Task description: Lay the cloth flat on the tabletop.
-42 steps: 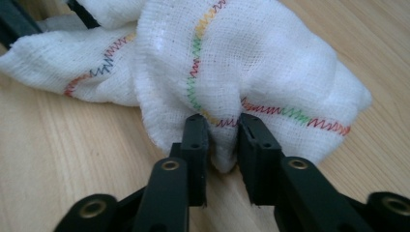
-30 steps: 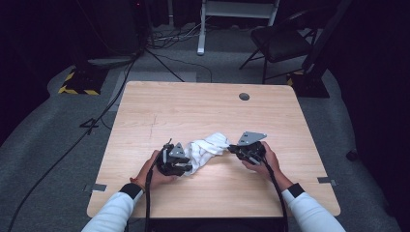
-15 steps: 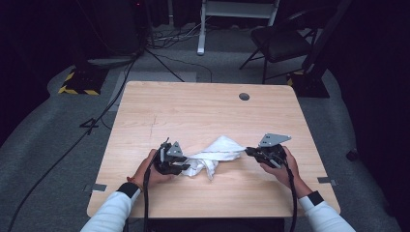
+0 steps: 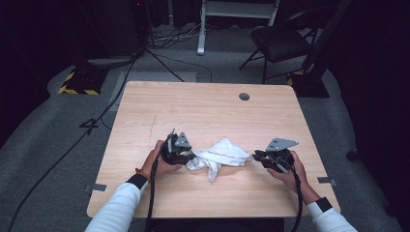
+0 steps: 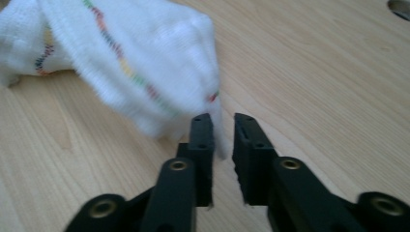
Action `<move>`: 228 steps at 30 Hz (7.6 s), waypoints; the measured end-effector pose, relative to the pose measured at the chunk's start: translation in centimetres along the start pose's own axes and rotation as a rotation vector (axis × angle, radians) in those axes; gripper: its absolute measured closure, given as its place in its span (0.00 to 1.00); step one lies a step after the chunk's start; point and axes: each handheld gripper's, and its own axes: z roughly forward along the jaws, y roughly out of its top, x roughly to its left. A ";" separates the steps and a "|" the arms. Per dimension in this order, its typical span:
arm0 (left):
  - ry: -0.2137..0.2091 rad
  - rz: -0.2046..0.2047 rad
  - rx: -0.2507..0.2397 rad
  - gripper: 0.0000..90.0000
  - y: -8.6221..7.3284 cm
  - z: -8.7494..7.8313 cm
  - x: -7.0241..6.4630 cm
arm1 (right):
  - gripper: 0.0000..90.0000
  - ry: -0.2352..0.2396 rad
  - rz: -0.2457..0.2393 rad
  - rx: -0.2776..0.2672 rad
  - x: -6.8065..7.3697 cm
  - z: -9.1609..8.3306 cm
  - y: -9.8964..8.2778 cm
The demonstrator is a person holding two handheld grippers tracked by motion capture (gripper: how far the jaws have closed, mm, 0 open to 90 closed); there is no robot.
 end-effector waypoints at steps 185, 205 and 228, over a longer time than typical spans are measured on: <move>0.029 -0.141 -0.163 0.96 2.0 0.2 4.9 | 0.98 0.048 -0.115 0.063 1.3 -8.0 -8.4; 0.025 -0.111 -0.148 0.95 2.3 0.6 4.6 | 0.64 -0.042 -0.058 -0.002 -3.1 -3.0 -2.9; -0.013 -0.056 -0.084 0.29 1.9 1.7 4.0 | 0.91 -0.029 -0.111 0.089 -4.7 4.1 -0.3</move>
